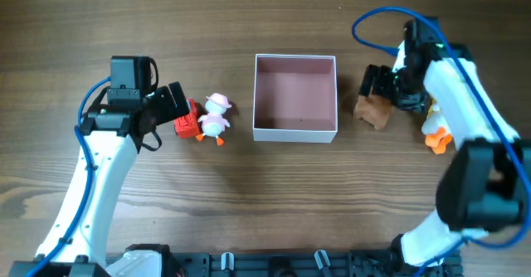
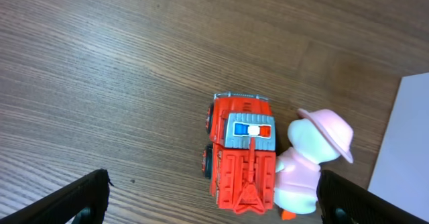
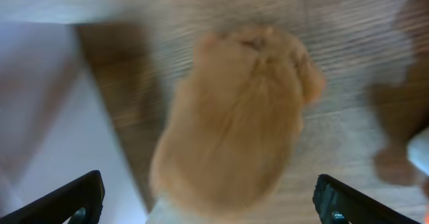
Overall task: Pack container
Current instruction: 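Carry the brown plush with the right gripper into the box and release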
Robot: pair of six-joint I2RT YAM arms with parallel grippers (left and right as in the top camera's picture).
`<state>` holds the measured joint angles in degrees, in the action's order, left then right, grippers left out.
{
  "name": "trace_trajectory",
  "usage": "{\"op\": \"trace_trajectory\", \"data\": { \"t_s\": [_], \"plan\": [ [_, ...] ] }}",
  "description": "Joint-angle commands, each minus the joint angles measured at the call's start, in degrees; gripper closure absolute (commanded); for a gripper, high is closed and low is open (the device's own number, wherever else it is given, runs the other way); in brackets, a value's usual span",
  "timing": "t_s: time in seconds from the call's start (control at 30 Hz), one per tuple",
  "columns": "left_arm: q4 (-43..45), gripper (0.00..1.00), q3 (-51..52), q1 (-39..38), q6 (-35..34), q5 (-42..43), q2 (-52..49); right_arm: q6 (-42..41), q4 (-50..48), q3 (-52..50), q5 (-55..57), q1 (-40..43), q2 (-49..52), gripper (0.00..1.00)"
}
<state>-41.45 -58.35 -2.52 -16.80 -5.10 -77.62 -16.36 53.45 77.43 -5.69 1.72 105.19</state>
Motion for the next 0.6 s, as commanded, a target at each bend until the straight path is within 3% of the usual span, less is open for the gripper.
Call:
{"op": "trace_trajectory", "data": {
  "t_s": [0.0,0.07,0.27,0.3,0.4,0.43,0.47,0.57],
  "plan": [
    [0.0,0.00,-1.0,-0.2,0.1,-1.0,-0.5,-3.4,-2.3,0.8,2.7,0.1,6.1,0.00],
    [0.0,0.00,-1.0,-0.2,0.1,-1.0,-0.5,-4.0,-3.1,0.8,2.7,0.0,8.1,0.01],
    [0.0,0.00,-1.0,-0.2,0.1,-1.0,-0.5,-2.4,-4.0,1.0,3.0,-0.7,6.1,0.44],
    [0.0,0.00,-1.0,-0.2,0.1,-1.0,-0.5,-1.3,-4.0,1.0,3.2,-1.3,4.3,0.55],
    [0.0,0.00,-1.0,-0.2,0.1,-1.0,-0.5,-0.2,-3.9,1.0,4.2,-5.7,-5.7,0.59],
    [0.0,0.00,-1.0,-0.2,0.1,-1.0,-0.5,-0.3,-3.9,1.0,4.1,-8.4,-10.6,0.71],
    [0.0,0.00,-1.0,-0.2,0.1,-1.0,-0.5,-0.3,-4.0,1.0,3.4,-11.1,-14.7,0.96],
    [0.0,0.00,-1.0,-0.2,0.1,-1.0,-0.5,-2.9,-5.7,1.0,2.9,-20.6,-23.7,0.96]
  ]
}}
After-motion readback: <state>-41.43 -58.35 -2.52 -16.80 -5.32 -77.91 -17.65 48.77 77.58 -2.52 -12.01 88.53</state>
